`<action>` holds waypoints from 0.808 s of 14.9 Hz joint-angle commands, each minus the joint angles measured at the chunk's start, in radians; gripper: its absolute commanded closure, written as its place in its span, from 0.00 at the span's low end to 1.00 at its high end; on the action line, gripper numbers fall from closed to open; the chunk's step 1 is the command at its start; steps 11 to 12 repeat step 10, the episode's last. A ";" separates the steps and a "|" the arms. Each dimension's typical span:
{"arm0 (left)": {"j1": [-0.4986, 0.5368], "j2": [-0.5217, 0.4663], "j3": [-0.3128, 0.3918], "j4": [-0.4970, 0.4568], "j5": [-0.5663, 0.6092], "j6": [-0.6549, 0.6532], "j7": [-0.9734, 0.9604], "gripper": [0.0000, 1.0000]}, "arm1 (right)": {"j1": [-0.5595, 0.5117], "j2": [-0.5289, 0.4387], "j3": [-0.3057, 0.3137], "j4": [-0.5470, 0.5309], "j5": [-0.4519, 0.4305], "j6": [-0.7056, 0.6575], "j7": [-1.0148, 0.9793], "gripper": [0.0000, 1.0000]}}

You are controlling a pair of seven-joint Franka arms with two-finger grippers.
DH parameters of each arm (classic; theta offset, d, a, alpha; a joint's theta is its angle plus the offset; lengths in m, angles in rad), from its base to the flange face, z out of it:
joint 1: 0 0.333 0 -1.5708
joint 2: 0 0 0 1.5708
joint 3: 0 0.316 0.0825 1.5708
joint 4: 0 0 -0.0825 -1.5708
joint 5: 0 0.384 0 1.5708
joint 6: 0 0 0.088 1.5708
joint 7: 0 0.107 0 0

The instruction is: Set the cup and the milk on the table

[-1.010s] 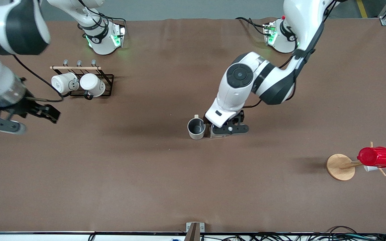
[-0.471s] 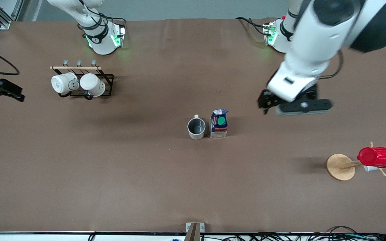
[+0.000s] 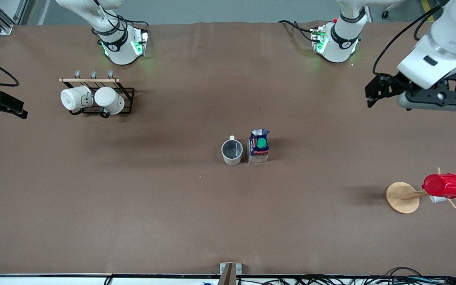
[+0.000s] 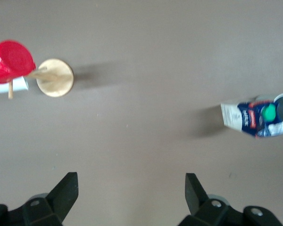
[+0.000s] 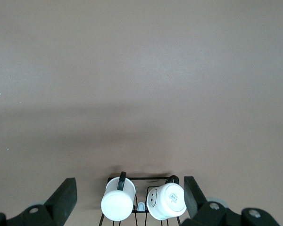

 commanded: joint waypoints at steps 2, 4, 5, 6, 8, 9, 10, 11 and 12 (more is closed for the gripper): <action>-0.029 -0.113 0.083 -0.121 -0.049 -0.019 0.051 0.00 | -0.003 -0.026 0.000 -0.027 0.019 0.000 -0.009 0.00; -0.019 -0.109 0.084 -0.114 -0.048 -0.034 0.049 0.00 | -0.003 -0.026 0.000 -0.027 0.019 0.000 -0.009 0.00; -0.019 -0.103 0.086 -0.097 -0.048 -0.038 0.048 0.00 | -0.003 -0.026 -0.001 -0.027 0.019 0.000 -0.009 0.00; -0.021 -0.100 0.084 -0.094 -0.042 -0.038 0.045 0.00 | -0.003 -0.026 -0.003 -0.027 0.019 0.000 -0.009 0.00; -0.021 -0.098 0.084 -0.089 -0.039 -0.038 0.036 0.00 | -0.003 -0.026 -0.004 -0.027 0.019 -0.001 -0.009 0.00; -0.021 -0.092 0.086 -0.086 -0.039 -0.038 0.036 0.00 | -0.003 -0.026 -0.004 -0.027 0.019 -0.006 -0.009 0.00; -0.019 -0.092 0.086 -0.086 -0.039 -0.038 0.037 0.00 | -0.003 -0.026 -0.004 -0.025 0.019 -0.012 -0.009 0.00; -0.019 -0.092 0.086 -0.086 -0.039 -0.038 0.037 0.00 | -0.003 -0.026 -0.004 -0.025 0.019 -0.012 -0.009 0.00; -0.019 -0.092 0.086 -0.086 -0.039 -0.038 0.037 0.00 | -0.003 -0.026 -0.004 -0.025 0.019 -0.012 -0.009 0.00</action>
